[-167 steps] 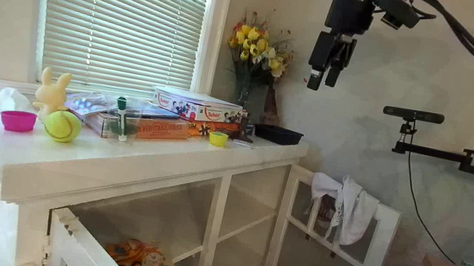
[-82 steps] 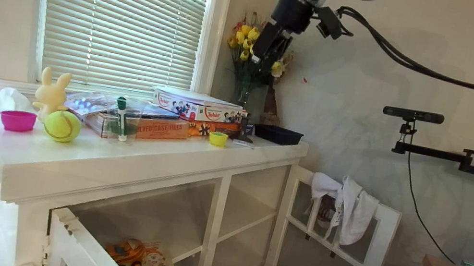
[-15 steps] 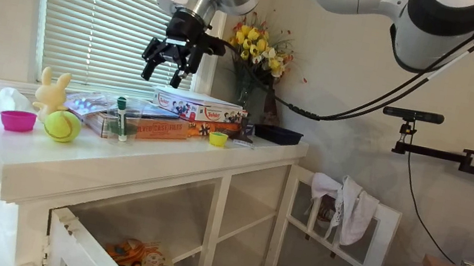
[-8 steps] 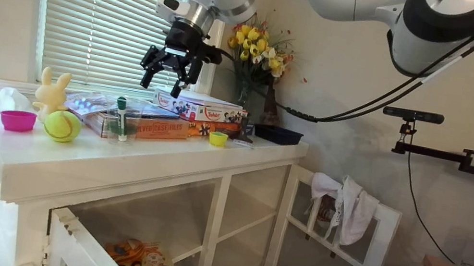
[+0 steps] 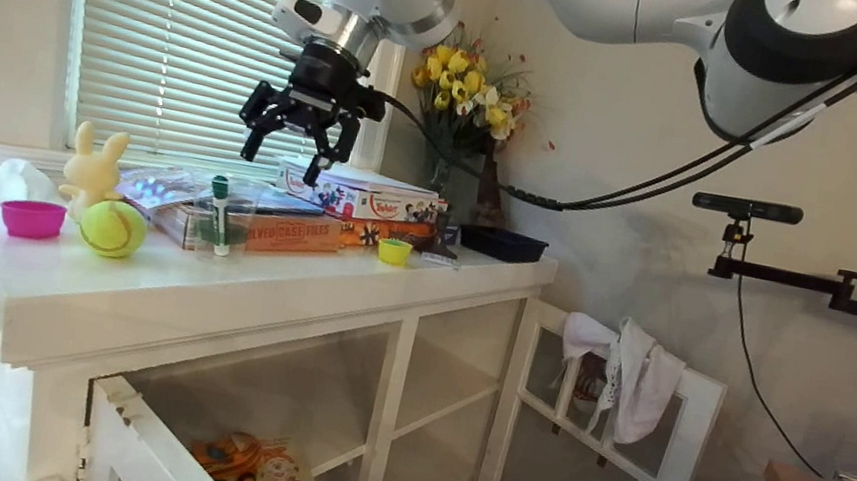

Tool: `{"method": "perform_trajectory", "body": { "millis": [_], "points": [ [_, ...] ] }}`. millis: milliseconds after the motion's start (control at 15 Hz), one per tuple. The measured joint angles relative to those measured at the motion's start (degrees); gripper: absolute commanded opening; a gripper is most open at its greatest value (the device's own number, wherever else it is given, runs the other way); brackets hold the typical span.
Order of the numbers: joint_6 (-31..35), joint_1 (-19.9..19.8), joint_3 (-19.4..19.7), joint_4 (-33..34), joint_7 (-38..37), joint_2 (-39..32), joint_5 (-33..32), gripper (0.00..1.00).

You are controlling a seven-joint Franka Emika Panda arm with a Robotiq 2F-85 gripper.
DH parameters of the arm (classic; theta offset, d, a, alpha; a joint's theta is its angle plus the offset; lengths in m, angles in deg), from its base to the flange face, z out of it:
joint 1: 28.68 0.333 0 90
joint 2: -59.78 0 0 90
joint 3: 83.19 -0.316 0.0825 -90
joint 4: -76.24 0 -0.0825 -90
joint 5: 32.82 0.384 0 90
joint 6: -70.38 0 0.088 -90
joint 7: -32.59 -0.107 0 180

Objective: Move the marker to the orange box close to it

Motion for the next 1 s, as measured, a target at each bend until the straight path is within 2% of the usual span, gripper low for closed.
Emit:
{"method": "perform_trajectory", "body": {
  "millis": [67,133,200,267,400,467,533,667,733,1000],
  "points": [
    [0.00,0.32,0.00,0.40,0.64,-0.01,0.00,0.89],
    [0.00,0.66,0.00,0.76,1.02,0.00,0.00,0.78],
    [0.00,0.94,0.00,1.04,1.31,0.00,0.00,0.78],
    [0.00,1.18,0.00,1.27,1.64,0.00,0.00,0.61],
    [0.00,1.49,0.00,1.53,2.41,-0.02,0.00,0.48],
    [0.01,1.54,0.00,1.62,2.80,-0.05,0.00,0.46],
    [0.01,1.55,0.01,1.76,3.17,-0.12,0.00,0.31],
    [0.07,1.53,0.20,2.16,3.99,-0.33,0.00,0.33],
    [0.20,1.52,0.34,2.22,4.49,-0.37,0.00,0.31],
    [0.43,1.53,0.72,2.76,6.27,-0.75,0.00,0.38]
  ]
}}
